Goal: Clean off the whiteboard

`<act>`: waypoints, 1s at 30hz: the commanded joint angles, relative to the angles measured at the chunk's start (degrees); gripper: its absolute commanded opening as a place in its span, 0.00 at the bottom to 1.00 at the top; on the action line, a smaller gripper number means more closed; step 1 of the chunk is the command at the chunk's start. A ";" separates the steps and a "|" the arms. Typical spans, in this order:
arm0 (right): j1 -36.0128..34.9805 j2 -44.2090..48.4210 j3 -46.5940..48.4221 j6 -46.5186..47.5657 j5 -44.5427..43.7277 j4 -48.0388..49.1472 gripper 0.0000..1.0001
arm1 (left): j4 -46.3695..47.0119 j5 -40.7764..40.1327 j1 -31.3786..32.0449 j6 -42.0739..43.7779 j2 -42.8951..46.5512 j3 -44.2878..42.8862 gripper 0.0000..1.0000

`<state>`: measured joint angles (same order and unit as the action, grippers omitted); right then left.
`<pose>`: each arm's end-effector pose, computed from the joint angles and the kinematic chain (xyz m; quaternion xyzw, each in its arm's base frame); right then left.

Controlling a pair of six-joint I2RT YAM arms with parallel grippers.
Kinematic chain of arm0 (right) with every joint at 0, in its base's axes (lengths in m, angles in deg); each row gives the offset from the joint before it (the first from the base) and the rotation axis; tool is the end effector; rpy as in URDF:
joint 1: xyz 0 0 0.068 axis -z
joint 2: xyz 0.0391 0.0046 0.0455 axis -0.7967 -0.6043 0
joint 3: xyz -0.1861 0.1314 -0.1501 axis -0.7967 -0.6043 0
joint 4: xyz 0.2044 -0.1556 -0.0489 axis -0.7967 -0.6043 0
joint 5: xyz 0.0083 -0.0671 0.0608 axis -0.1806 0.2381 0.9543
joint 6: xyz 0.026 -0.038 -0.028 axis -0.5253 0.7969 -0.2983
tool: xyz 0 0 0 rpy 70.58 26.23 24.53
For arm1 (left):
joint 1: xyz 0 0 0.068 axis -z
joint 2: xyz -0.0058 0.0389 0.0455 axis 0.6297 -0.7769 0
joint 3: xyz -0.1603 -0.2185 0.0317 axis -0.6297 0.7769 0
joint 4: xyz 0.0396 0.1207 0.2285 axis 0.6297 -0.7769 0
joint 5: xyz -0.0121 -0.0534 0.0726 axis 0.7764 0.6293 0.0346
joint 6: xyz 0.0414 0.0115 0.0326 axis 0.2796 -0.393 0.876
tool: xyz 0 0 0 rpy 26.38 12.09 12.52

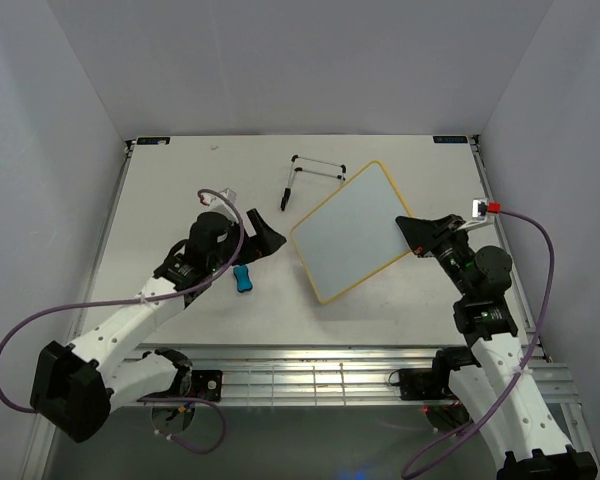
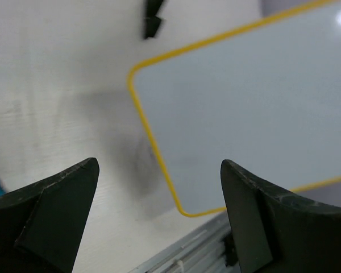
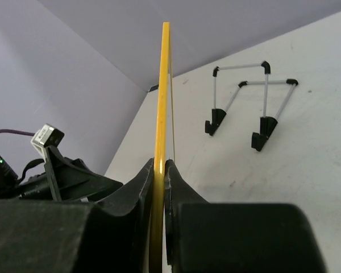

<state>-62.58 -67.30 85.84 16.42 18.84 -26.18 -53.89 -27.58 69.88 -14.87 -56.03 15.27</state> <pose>0.1508 0.0354 0.3067 0.0961 0.6396 0.4236 0.6343 0.2076 -0.1248 0.2607 -0.1013 0.8738 -0.2986 0.3702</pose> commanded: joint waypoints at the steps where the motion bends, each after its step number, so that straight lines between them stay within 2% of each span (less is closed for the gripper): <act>1: 0.35 0.83 8.82 -4.09 2.43 8.53 0.08 | 23.27 22.86 0.09 2.81 4.04 6.86 0.98; 3: 0.27 -0.05 12.24 -4.35 3.75 8.45 0.08 | 30.23 27.02 0.09 1.23 5.27 8.81 0.98; 7: 0.27 -1.02 17.07 -4.71 4.38 8.45 0.08 | 32.61 26.76 0.09 0.43 8.79 10.66 0.98; 10: 0.35 -2.59 20.24 -6.11 6.56 8.62 0.08 | 35.77 29.56 0.09 -0.09 10.02 11.19 0.98; 14: 0.27 -4.62 22.10 -11.90 12.01 13.44 0.08 | 47.52 35.54 0.00 -0.18 10.90 12.51 0.98; 18: 0.27 -5.76 24.47 -15.87 16.32 15.74 0.08 | 48.52 36.43 0.00 0.70 9.15 10.49 0.98; 27: 0.27 -4.71 27.29 -14.64 15.63 13.46 0.08 | 54.58 34.23 0.00 -0.36 7.57 10.66 0.98; 29: 0.27 -4.80 27.46 -13.94 15.63 12.84 0.08 | 57.57 35.63 0.00 -1.23 7.48 10.83 0.89; 30: 0.27 -4.71 26.77 -13.94 15.45 12.75 0.08 | 58.88 35.98 0.00 -1.50 7.83 11.27 0.81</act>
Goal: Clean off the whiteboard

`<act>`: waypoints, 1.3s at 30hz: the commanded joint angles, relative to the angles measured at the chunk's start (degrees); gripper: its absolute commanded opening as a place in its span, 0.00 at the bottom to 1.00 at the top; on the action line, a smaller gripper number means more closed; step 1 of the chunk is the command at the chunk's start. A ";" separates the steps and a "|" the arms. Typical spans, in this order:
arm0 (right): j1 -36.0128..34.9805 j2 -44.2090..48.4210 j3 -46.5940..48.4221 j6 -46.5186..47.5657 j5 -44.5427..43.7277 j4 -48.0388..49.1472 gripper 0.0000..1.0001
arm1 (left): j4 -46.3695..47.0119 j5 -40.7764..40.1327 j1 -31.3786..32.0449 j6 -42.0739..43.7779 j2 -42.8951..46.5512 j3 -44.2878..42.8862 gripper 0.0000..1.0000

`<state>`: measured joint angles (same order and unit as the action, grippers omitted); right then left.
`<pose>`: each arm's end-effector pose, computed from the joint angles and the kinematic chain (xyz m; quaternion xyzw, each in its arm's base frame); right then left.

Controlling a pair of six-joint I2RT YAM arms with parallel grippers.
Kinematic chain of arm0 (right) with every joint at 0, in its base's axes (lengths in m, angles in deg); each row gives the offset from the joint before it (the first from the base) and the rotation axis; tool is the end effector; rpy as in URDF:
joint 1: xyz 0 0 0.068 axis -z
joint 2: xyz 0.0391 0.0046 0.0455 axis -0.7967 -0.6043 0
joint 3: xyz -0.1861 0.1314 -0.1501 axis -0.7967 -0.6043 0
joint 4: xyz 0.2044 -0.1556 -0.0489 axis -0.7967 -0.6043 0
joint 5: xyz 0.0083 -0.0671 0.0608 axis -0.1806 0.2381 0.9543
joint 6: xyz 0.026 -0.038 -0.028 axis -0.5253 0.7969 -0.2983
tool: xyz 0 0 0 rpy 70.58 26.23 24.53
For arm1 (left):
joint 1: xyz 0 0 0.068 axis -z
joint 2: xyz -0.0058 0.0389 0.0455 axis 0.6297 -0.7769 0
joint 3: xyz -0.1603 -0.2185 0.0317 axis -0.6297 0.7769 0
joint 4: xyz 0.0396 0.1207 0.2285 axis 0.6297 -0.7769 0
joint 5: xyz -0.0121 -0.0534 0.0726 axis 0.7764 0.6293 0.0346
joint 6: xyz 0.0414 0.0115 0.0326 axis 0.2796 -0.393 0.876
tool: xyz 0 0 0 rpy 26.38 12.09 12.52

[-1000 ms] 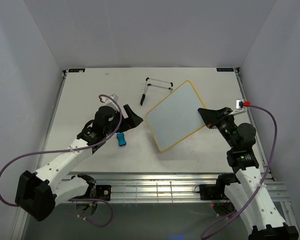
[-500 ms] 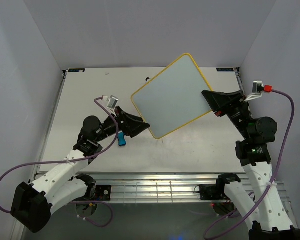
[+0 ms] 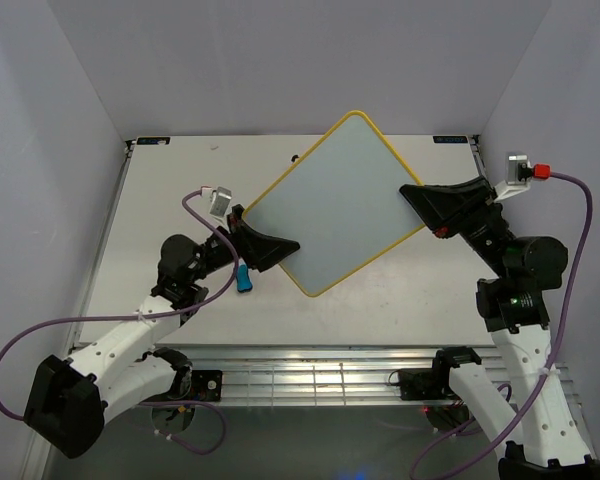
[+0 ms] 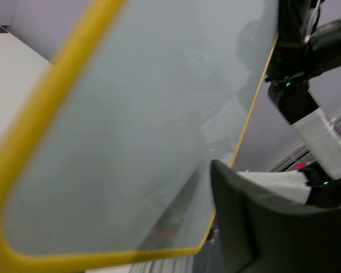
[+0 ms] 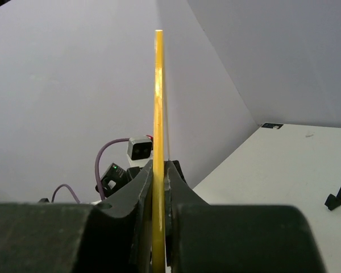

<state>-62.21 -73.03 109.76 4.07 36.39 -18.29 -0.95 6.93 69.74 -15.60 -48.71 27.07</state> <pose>0.1200 0.0393 0.4471 -0.0525 0.5011 0.5763 0.6434 0.1768 -0.1291 0.3111 0.1675 0.6042 -0.6131 0.4806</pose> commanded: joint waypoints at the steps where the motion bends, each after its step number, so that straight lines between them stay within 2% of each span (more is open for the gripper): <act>1: -0.02 1.10 2.41 -1.50 -2.54 4.86 0.08 | 8.39 1.91 0.13 -1.13 0.86 0.26 0.67; 4: -0.10 1.28 0.40 -1.15 -3.86 4.95 0.08 | 13.23 2.26 0.04 -2.44 2.00 1.40 0.43; 5: -0.10 1.19 0.04 -1.06 -4.03 5.04 0.08 | 14.12 2.61 0.04 -2.88 2.18 1.75 0.31; 7: -0.10 0.93 -0.75 -0.71 -4.38 5.13 0.08 | 16.75 3.23 0.04 -3.94 2.27 1.85 0.20; 8: -0.10 0.84 -0.93 -0.45 -4.56 5.04 0.08 | 17.64 3.93 -0.05 -4.38 2.27 1.76 0.07; 9: -0.10 0.84 -1.11 -0.01 -5.08 5.04 0.08 | 18.52 4.46 -0.13 -5.17 2.18 1.58 0.04; 12: -0.02 0.58 -1.72 0.87 -5.53 4.95 0.08 | 19.76 5.95 -0.31 -5.61 1.74 0.09 0.00; 16: 0.07 0.14 -3.56 3.50 -6.40 4.86 0.09 | 17.14 5.70 -0.48 -4.92 1.30 -2.10 0.00; 19: 0.16 0.05 -5.85 6.92 -6.93 4.86 0.20 | 12.05 1.59 -0.83 -3.51 2.26 -3.42 0.00; 20: 0.16 -0.04 -6.20 8.50 -6.76 4.95 0.32 | 10.80 0.69 -0.92 -3.24 2.70 -3.78 0.00; 22: 0.33 -0.65 -6.38 11.76 -5.53 3.12 0.49 | 5.47 -2.20 -1.19 -2.54 3.67 -5.17 0.00; 23: 0.60 -0.91 -6.12 15.16 -5.35 1.71 0.61 | 3.25 -3.09 -1.28 -1.23 3.85 -5.88 0.00; 24: 0.77 -1.53 -4.99 17.03 -4.57 -1.35 0.66 | -1.81 -3.70 -1.28 -0.26 4.02 -6.85 0.00; 26: 1.12 -2.14 -3.84 22.02 -4.65 -5.14 0.79 | -5.72 -5.73 -1.36 2.02 4.20 -9.13 0.00; 28: 1.47 -2.85 -2.78 24.50 -5.35 -10.05 0.86 | -8.54 -6.17 -1.45 3.34 4.46 -9.93 0.00; 29: 1.48 -3.29 -2.43 25.91 -7.35 -12.17 0.96 | -8.98 -7.04 -1.45 4.48 4.64 -9.93 0.00; 30: 1.56 -3.38 -2.17 26.36 -7.98 -13.75 0.98 | -10.99 -7.75 -1.45 5.10 4.73 -10.19 0.00; 32: 1.65 -3.29 -2.16 27.58 -9.04 -17.09 0.90 | -13.72 -9.41 -1.45 7.21 3.85 -12.03 0.00; 36: 1.65 -0.23 -1.37 31.45 -15.70 -23.25 0.90 | -21.80 -11.35 -1.54 13.62 0.16 -16.69 0.00; 39: 1.65 1.98 0.38 35.49 -17.47 -28.26 0.90 | -23.66 -10.14 -2.15 17.14 -3.09 -19.59 0.00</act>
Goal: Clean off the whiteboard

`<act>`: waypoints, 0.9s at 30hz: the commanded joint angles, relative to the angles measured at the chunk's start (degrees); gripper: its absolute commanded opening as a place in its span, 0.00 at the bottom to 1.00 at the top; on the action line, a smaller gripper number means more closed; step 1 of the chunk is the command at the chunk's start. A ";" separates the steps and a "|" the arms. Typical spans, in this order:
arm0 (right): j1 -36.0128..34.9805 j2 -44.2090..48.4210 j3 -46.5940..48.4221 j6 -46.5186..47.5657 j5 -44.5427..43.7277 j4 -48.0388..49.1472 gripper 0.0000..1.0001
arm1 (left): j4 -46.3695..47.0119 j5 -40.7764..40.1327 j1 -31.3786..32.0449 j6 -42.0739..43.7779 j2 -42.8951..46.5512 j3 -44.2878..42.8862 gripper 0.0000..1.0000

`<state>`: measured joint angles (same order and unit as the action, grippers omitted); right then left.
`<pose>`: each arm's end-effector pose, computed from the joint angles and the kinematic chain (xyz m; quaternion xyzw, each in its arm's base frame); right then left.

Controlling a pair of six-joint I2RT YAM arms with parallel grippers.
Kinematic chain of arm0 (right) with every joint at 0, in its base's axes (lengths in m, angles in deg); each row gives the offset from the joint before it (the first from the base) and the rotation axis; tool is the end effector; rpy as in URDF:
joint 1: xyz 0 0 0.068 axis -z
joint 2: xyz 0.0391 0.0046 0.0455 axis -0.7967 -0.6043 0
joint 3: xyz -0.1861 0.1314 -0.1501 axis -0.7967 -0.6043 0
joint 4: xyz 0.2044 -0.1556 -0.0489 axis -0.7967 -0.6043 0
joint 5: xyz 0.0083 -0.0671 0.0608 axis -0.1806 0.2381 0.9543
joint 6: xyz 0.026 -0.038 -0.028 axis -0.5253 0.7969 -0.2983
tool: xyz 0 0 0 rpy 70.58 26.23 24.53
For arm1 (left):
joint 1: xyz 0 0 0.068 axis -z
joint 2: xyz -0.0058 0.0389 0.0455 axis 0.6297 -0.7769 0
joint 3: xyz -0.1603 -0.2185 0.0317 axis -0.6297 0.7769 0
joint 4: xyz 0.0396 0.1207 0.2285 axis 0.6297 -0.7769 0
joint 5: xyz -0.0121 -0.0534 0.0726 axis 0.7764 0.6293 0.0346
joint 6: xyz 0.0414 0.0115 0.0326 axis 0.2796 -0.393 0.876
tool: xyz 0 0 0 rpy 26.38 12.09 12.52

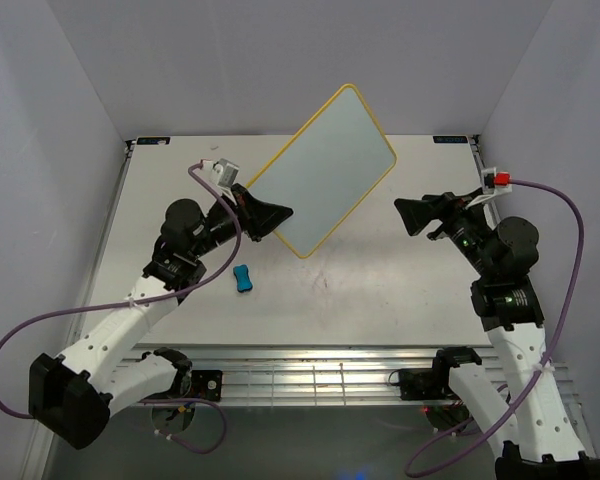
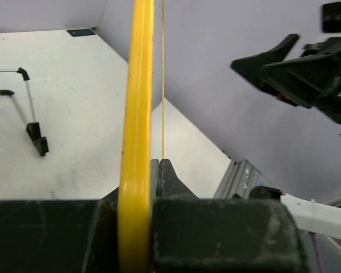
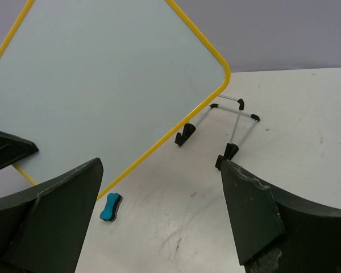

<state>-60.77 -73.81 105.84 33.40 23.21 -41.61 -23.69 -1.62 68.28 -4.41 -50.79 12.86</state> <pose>0.1544 0.0336 0.3847 -0.0142 0.6601 0.3349 0.6722 0.1983 -0.1297 0.3509 0.1436 0.6658 -0.5115 0.5239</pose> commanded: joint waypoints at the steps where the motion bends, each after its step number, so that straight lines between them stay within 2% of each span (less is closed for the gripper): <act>1: 0.21 3.21 4.91 8.08 -4.65 -5.99 0.90 | -0.76 -0.45 -0.95 7.44 -1.63 -5.91 0.00; 3: 0.21 4.00 6.75 9.94 -5.44 -9.41 0.90 | 1.69 4.19 -1.04 10.34 -3.12 -6.62 0.00; 6: 0.30 5.14 8.69 11.53 -3.43 -12.67 0.90 | -0.74 3.43 -3.05 13.60 -6.45 -11.43 0.00; 8: 0.30 5.84 8.78 12.49 -0.63 -13.65 0.90 | -3.47 9.64 -5.07 16.84 -10.05 -16.00 0.00; 9: 0.30 6.11 9.04 13.02 -0.18 -14.26 0.90 | -5.92 13.24 -7.17 18.34 -14.42 -18.46 0.00; 10: 0.12 6.20 9.22 13.90 -0.08 -15.75 0.90 | -7.07 22.32 -8.50 19.31 -16.64 -23.45 0.00; 12: 0.21 6.55 10.01 15.48 -0.43 -17.25 0.90 | -8.57 33.17 -12.01 25.36 -20.95 -27.17 0.00; 14: 0.12 7.51 10.19 15.75 -0.09 -18.22 0.90 | -10.33 40.39 -14.30 27.57 -26.40 -33.32 0.00; 16: 0.03 8.22 9.93 15.58 0.53 -18.40 0.90 | -14.18 44.19 -17.03 33.61 -31.92 -37.71 0.00; 17: 0.12 8.92 9.66 15.40 0.79 -18.40 0.90 | -16.55 46.91 -17.65 37.65 -34.13 -42.70 0.00; 19: 0.12 9.36 9.05 14.35 2.37 -18.40 0.90 | -28.57 49.29 -19.41 48.81 -39.40 -49.56 0.00; 20: 0.04 9.80 8.87 14.00 3.33 -18.57 0.90 | -32.44 53.31 -20.11 52.16 -45.17 -57.08 0.00; 21: 0.03 10.06 8.61 13.56 3.78 -18.66 0.90 | -36.23 54.57 -21.25 53.93 -48.01 -60.29 0.00; 23: -0.23 10.68 8.43 13.38 3.96 -19.80 0.90 | -37.32 58.43 -22.39 55.00 -54.07 -66.53 0.00; 27: -1.63 11.30 8.52 13.73 2.47 -22.08 0.90 | -38.54 54.34 -23.01 60.18 -60.24 -72.60 0.00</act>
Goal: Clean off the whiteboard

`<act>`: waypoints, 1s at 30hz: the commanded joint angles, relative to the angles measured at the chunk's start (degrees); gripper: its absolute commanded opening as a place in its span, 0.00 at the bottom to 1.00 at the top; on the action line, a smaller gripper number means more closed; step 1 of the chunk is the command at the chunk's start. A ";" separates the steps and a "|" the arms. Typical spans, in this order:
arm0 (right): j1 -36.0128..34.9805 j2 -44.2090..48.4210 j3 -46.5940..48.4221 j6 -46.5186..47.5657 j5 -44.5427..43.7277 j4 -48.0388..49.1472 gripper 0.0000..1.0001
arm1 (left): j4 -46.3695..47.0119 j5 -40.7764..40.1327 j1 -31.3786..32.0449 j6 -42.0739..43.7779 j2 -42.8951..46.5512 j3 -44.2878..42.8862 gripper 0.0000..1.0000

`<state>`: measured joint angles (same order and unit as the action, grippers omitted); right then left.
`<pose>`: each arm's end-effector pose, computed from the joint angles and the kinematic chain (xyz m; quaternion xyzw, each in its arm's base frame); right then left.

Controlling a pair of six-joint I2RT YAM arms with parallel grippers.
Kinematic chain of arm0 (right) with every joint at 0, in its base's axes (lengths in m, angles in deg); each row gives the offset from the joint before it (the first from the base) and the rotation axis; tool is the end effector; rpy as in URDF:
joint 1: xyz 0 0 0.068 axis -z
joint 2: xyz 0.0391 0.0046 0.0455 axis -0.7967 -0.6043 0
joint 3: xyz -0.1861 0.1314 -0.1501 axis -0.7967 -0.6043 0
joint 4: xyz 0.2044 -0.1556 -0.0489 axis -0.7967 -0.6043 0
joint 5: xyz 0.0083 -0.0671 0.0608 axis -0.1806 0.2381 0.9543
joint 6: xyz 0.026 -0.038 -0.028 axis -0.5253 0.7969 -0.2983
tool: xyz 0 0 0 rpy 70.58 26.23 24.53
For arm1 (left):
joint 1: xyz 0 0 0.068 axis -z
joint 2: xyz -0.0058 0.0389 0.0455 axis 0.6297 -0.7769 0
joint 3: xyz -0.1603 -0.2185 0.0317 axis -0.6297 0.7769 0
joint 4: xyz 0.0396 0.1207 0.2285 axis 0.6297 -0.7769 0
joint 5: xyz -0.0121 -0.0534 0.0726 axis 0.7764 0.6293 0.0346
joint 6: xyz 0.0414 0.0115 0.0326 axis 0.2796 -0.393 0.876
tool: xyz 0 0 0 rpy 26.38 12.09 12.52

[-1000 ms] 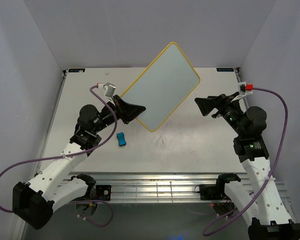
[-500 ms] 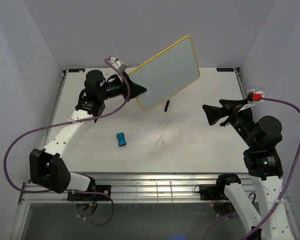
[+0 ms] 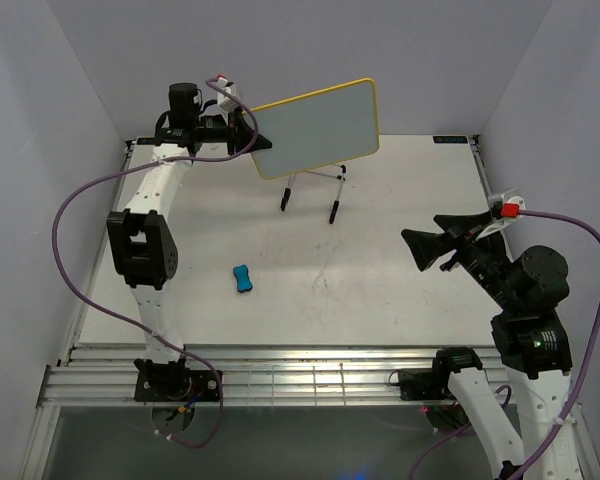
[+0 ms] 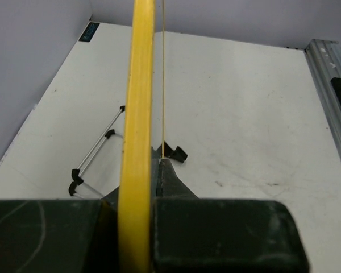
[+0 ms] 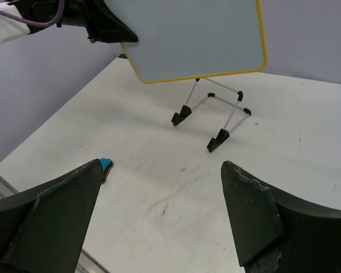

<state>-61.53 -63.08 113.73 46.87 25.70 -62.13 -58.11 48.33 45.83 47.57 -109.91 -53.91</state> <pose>0.0859 0.0266 0.4106 -0.1093 0.6636 0.2717 0.6884 0.4568 -0.0894 0.3575 0.4778 0.5601 -0.4733 0.4838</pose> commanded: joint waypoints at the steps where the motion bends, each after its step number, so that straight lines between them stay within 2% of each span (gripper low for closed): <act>1: -1.48 0.74 0.89 0.53 -0.29 -2.09 0.90 | -5.95 4.20 -0.74 12.22 -2.61 -7.86 0.00; 5: -2.10 0.91 0.54 0.53 -0.46 -3.94 0.90 | -13.78 2.53 -1.88 21.12 -8.07 -13.67 0.00; 14: -2.19 0.57 -0.25 2.02 -3.28 -4.73 0.90 | -17.99 1.82 -2.77 32.80 -13.09 -16.05 0.00; 16: -2.19 0.30 -0.60 2.55 -3.80 -4.82 0.90 | -18.89 3.57 -2.94 33.44 -12.74 -15.44 0.00; 20: -2.19 -3.20 -2.10 4.22 -3.46 -2.28 0.90 | -19.77 9.37 -2.68 36.16 -6.00 -8.43 0.00; 23: -2.28 -8.65 -0.35 5.45 -0.74 -0.78 0.91 | -19.68 10.70 -2.33 33.98 -2.29 -6.21 0.00; 25: -2.19 -11.20 1.15 6.59 2.24 1.41 0.91 | -19.68 12.02 -2.15 29.51 0.53 -5.77 0.00; 26: -2.19 -14.08 3.85 8.85 6.35 1.68 0.91 | -19.68 12.37 -2.24 28.18 1.49 -5.25 0.00; 30: -2.28 -21.75 13.70 14.06 11.66 -1.03 0.91 | -19.59 14.48 -1.80 21.15 7.81 -0.43 0.00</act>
<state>-63.45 -82.77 118.87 55.30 30.71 -65.85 -79.14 49.03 43.67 73.89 -113.36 -55.94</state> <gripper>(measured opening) 0.917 0.120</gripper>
